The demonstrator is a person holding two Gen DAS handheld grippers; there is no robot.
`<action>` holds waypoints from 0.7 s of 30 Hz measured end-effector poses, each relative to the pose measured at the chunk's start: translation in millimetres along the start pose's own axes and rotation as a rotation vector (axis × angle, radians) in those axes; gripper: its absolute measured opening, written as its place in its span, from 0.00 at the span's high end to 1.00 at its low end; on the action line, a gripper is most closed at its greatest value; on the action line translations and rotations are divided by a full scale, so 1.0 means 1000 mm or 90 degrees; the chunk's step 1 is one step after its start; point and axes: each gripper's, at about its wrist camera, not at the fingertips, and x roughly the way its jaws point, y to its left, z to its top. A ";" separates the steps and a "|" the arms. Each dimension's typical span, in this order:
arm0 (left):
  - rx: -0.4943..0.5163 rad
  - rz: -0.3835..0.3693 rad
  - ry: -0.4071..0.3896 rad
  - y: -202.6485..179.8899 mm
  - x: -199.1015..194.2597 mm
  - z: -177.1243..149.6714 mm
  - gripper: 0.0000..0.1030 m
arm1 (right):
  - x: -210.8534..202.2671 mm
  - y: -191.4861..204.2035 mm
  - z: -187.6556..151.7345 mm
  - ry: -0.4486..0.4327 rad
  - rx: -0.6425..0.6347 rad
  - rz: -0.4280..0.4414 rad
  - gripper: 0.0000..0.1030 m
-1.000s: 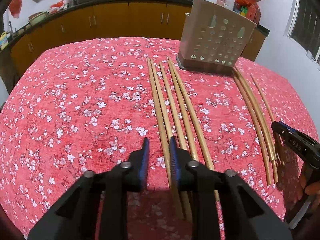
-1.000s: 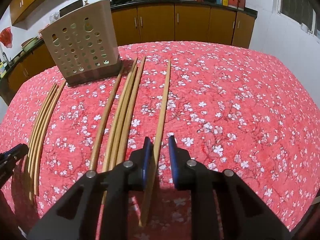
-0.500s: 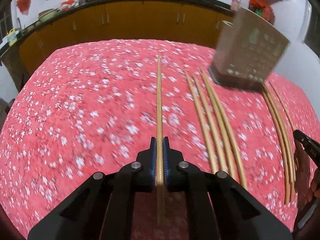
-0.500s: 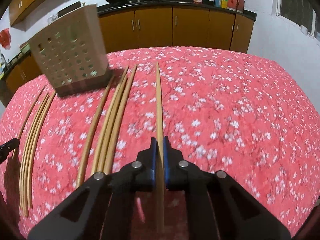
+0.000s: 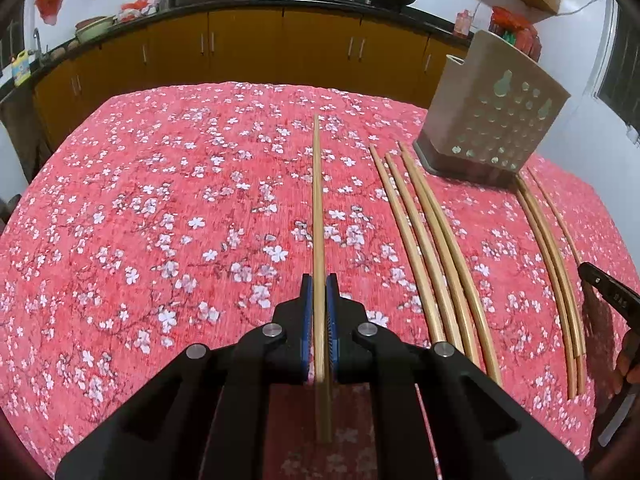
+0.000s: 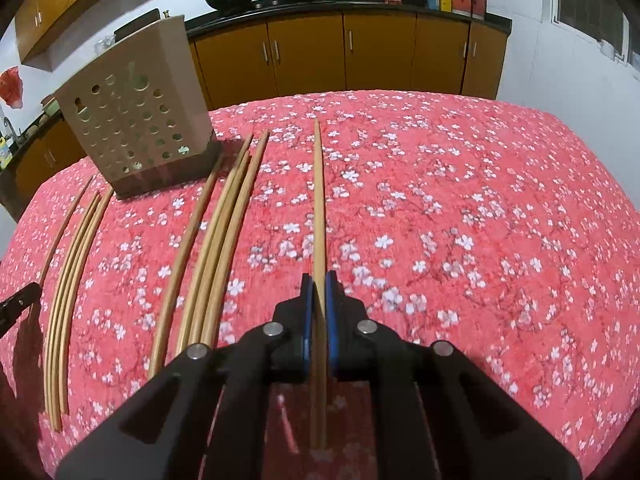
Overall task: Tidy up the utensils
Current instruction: 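Lift the held chopsticks upright with both tools and carry them over the holder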
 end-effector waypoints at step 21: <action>-0.012 -0.009 -0.083 0.008 -0.052 0.022 0.93 | -0.077 0.001 0.019 -0.119 0.011 0.025 0.92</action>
